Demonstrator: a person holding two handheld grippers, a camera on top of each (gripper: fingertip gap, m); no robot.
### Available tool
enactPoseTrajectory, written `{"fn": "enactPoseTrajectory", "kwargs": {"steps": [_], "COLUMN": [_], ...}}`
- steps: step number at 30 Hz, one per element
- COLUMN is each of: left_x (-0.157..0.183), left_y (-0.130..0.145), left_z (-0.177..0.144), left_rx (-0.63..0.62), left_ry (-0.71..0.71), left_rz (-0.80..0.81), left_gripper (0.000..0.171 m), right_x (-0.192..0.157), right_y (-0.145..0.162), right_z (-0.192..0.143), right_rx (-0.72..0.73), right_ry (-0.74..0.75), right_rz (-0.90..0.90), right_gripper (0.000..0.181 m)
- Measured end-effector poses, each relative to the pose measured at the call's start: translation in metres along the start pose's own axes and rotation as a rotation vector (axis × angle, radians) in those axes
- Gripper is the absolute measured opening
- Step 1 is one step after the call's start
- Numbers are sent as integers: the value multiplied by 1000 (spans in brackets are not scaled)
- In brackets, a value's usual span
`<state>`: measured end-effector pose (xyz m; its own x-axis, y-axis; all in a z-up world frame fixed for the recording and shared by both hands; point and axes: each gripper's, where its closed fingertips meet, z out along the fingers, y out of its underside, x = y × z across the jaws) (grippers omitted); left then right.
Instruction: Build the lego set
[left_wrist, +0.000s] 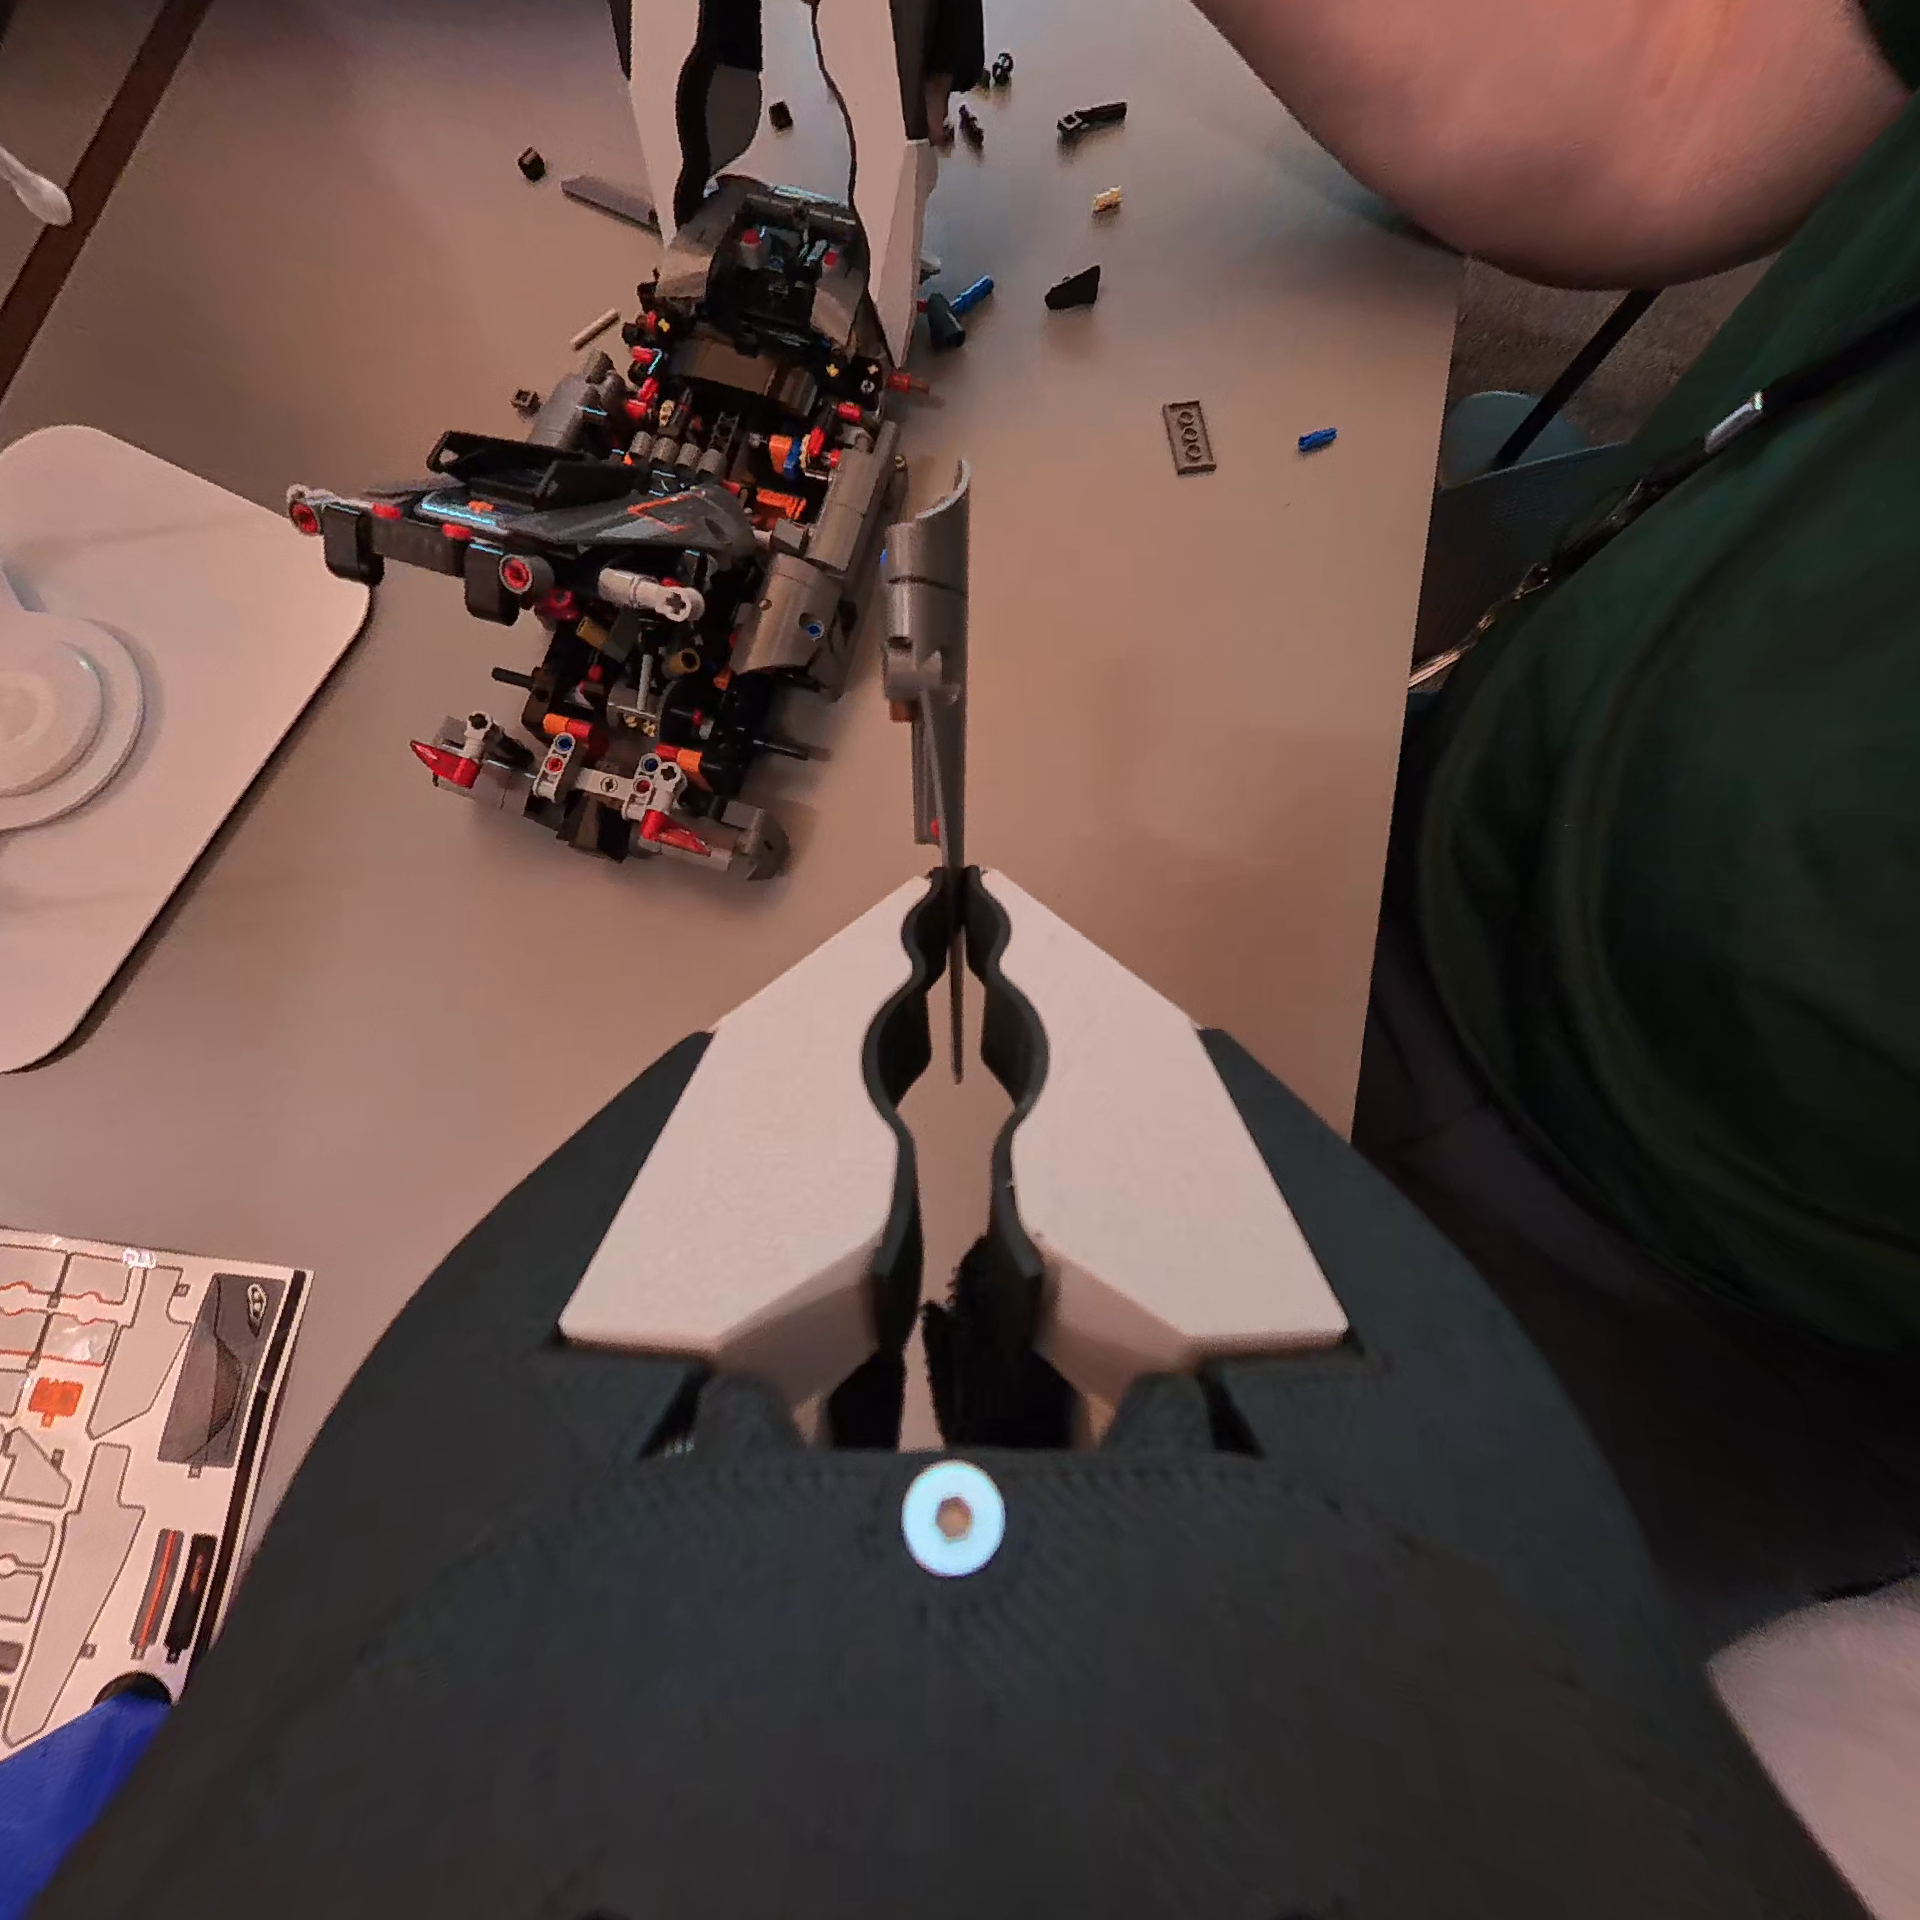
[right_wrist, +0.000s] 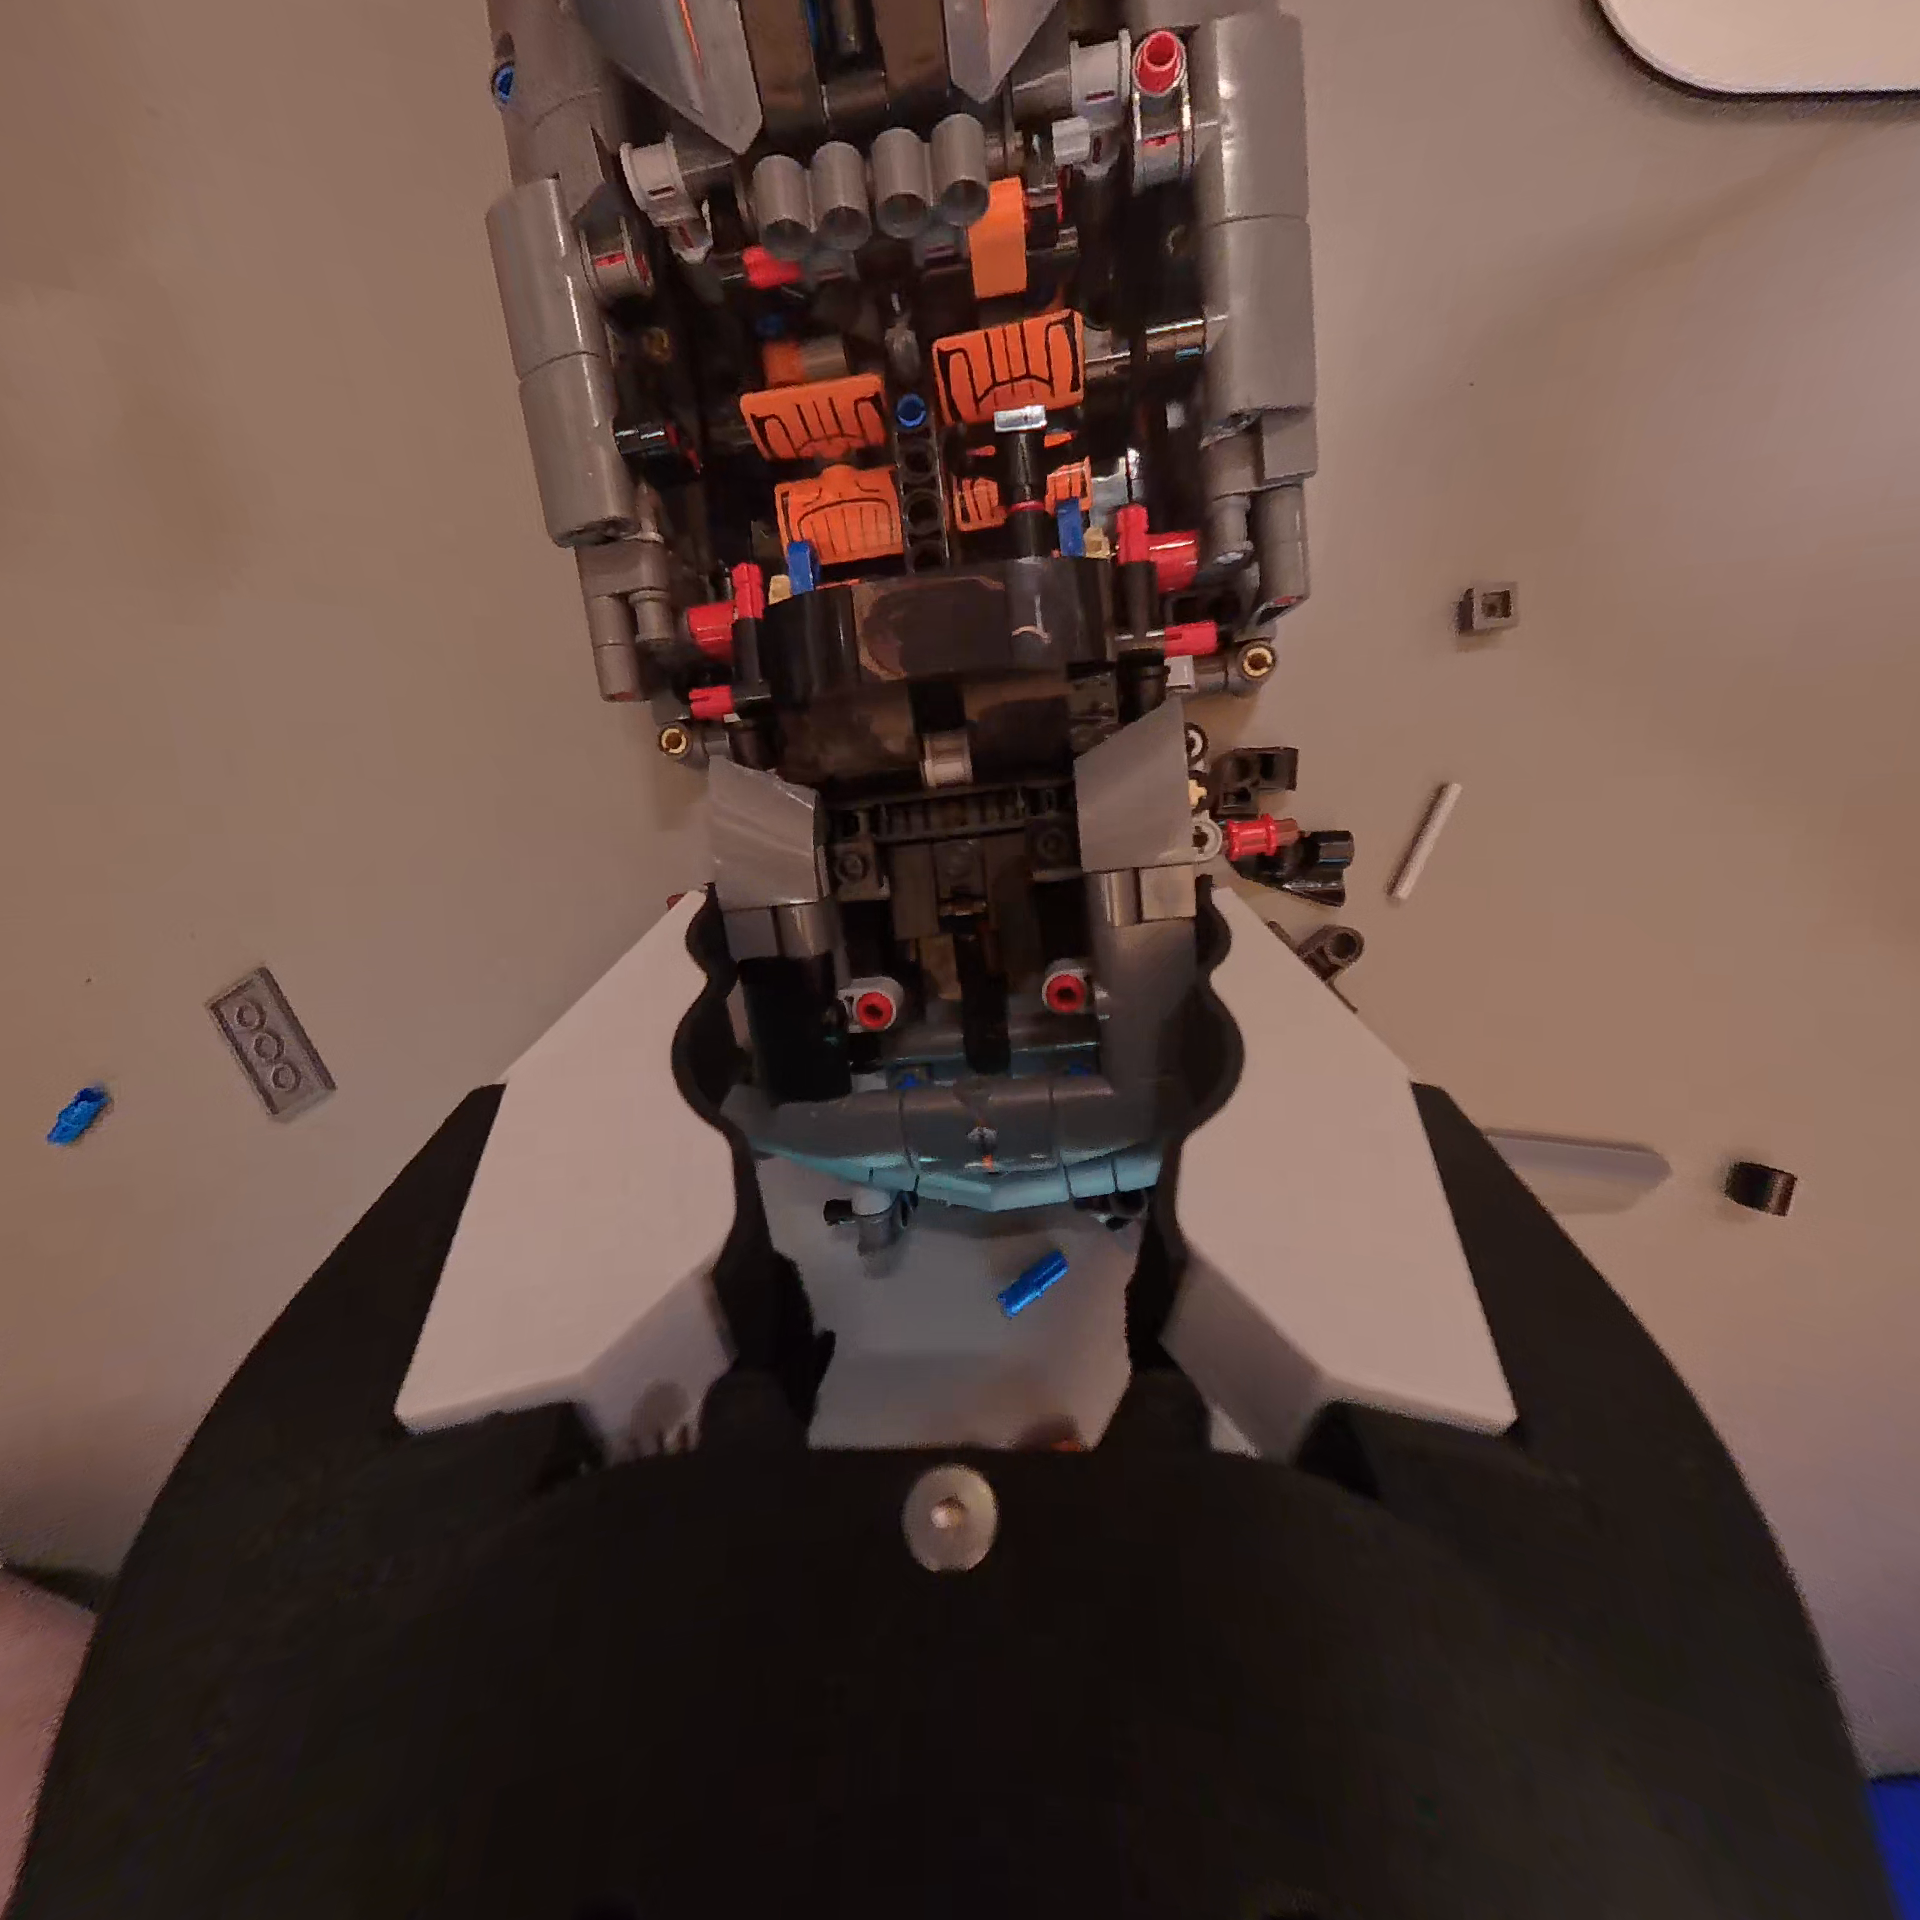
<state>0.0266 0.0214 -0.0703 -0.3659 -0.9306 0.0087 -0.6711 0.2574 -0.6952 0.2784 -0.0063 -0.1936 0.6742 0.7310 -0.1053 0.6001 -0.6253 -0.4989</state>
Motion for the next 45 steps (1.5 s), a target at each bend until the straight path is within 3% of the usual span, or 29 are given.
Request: {"fn": "enactPoseTrajectory", "kwargs": {"steps": [13,23,36,45], "left_x": [-1,-5,-14,-12], "left_y": [11,21,33,36], "left_z": [-5,-4,-16,-28], "left_rx": [53,86,155,234], "left_ry": [-23,-54,-153,-211], "left_rz": [-36,-68,-165,-213], "left_gripper": [0,0,0,0], "right_x": [-13,-40,-76,-77], "right_y": [-10,-35,-69,-55], "right_z": [1,3,41,25], "right_rx": [-49,-57,-44,19], "right_ry": [18,57,70,79], "right_rz": [100,178,207,176], "right_gripper": [84,83,83,94]}}
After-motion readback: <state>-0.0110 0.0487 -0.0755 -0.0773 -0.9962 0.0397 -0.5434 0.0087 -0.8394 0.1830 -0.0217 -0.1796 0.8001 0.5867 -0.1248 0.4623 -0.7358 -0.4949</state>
